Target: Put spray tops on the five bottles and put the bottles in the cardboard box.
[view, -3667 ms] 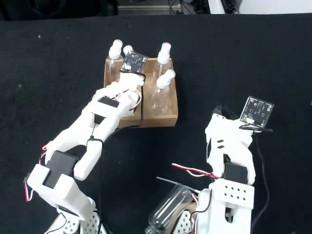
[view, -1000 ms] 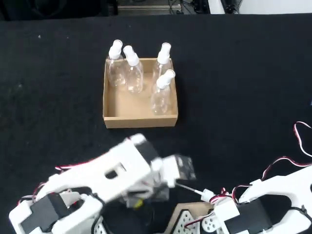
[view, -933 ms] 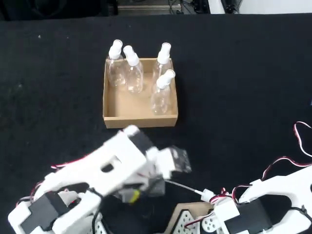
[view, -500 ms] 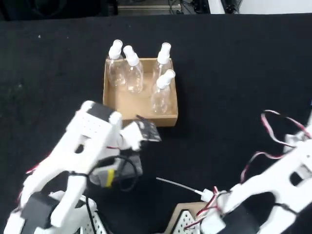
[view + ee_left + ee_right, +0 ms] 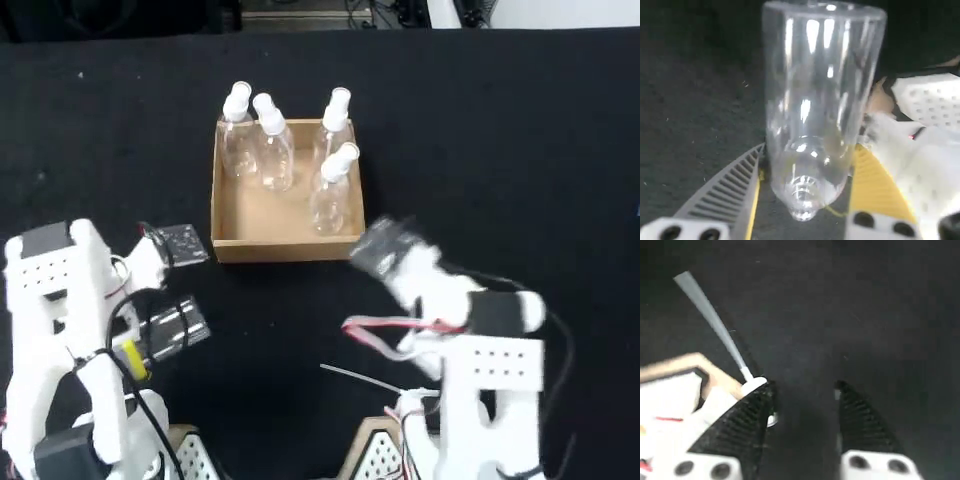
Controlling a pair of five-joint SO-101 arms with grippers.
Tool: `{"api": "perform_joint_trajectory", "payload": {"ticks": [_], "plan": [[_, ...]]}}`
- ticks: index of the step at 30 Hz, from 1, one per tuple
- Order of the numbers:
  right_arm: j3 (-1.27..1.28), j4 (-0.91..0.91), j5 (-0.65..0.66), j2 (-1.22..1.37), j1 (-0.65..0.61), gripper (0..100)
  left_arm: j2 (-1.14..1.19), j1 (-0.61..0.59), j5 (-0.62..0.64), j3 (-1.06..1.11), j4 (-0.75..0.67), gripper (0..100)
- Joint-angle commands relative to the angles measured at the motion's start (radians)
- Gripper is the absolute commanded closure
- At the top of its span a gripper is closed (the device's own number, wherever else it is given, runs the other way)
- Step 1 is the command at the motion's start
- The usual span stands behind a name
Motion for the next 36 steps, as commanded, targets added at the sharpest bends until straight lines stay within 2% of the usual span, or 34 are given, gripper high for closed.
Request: {"api": "perform_joint_trajectory", "payload": {"ticks": [1, 9, 13, 19, 25, 27, 36], "plan": [[0.058, -0.002, 0.133, -0.047, -0.129, 80.9, -0.031, -0.067, -0.1, 0.054, -0.057, 75], [0.074, -0.006, 0.413, 0.065, -0.146, 80.4, -0.041, -0.088, -0.091, 0.074, -0.118, 75], [0.073, -0.008, 0.557, 0.173, -0.146, 80.4, -0.035, -0.131, -0.023, 0.039, -0.126, 75], [0.067, -0.014, 0.638, 0.271, -0.146, 80.4, -0.032, -0.239, -0.078, 0.119, -0.23, 75], [0.073, -0.014, 0.661, 0.275, -0.147, 80.5, -0.031, -0.249, -0.081, 0.2, -0.367, 75], [0.073, -0.014, 0.661, 0.275, -0.147, 80.5, -0.031, -0.251, -0.038, 0.219, -0.423, 75], [0.073, -0.014, 0.655, 0.275, -0.147, 80.7, -0.031, -0.246, 0.302, 0.223, -0.755, 75]]}}
